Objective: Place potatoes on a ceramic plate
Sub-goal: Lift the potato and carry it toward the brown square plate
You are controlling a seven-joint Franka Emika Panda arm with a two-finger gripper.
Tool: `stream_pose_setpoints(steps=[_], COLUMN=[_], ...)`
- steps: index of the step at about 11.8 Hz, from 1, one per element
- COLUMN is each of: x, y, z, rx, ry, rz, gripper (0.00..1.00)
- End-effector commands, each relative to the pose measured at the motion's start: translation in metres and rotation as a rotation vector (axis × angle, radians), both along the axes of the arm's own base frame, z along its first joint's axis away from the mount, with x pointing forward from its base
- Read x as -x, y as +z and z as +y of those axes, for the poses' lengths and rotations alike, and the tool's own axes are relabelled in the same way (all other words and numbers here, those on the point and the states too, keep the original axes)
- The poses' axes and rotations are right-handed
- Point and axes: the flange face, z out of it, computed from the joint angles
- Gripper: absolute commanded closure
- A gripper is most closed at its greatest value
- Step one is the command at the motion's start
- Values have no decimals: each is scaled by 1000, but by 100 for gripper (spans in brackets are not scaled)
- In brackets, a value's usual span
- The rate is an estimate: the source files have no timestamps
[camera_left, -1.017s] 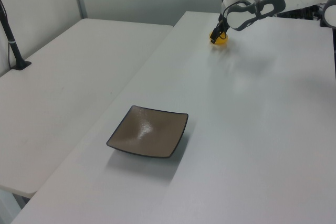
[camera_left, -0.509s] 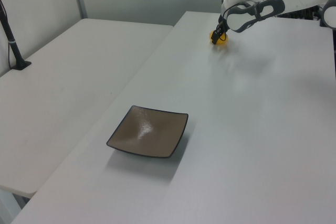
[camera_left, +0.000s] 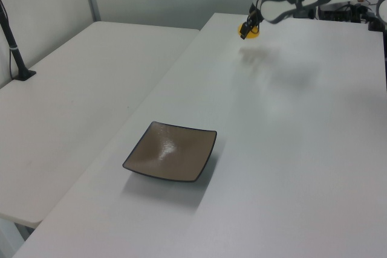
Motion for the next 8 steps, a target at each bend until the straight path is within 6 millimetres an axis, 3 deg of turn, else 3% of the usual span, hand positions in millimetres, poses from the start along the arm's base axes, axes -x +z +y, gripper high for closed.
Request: stream_pose_setpoints(steps=[1,2,5,8], x=[22,33,60,87], y=[81,109,171,202], z=[53,66,145,221], rx=[-86,-98,-156,-195], ry=[40,52,103,148], rz=[62,68,121,150], gripper=[79,79,79,79])
